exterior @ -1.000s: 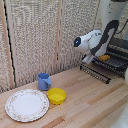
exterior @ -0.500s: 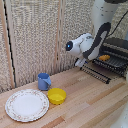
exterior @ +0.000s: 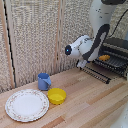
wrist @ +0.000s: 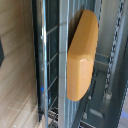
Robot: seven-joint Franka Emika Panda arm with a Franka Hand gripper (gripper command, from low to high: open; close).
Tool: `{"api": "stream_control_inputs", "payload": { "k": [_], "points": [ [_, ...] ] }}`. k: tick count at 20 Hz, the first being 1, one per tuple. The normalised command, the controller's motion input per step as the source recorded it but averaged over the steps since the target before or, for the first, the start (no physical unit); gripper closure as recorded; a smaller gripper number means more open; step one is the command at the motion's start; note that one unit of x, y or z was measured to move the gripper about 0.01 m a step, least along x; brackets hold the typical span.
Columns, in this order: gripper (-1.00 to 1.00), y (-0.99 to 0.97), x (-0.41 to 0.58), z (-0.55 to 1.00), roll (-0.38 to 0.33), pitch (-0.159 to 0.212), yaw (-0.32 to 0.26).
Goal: Kindly employ your clamp to softly take hold of the bread. Delicately rest it on the oven pan, verifying that it is even on the surface. Using your clamp and attentiveness, smoothly glide the pan into the oven and along the appropriate brackets, securing it in position.
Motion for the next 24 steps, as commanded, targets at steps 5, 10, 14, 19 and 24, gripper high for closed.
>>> {"api": "stream_control_inputs", "payload": {
  "k": [5, 10, 14, 19, 24],
  "points": [
    [-1.0, -0.42, -0.173, 0.0, 0.055, 0.0, 0.077],
    [1.0, -0.33, -0.065, 0.0, 0.046, 0.008, 0.055],
    [1.0, -0.07, -0.011, 0.0, 0.003, 0.005, 0.051],
    [1.0, 0.0, -0.039, 0.0, -0.003, 0.0, 0.044],
    [1.0, 0.01, -0.066, 0.01, -0.009, 0.0, 0.044]
  ]
}}
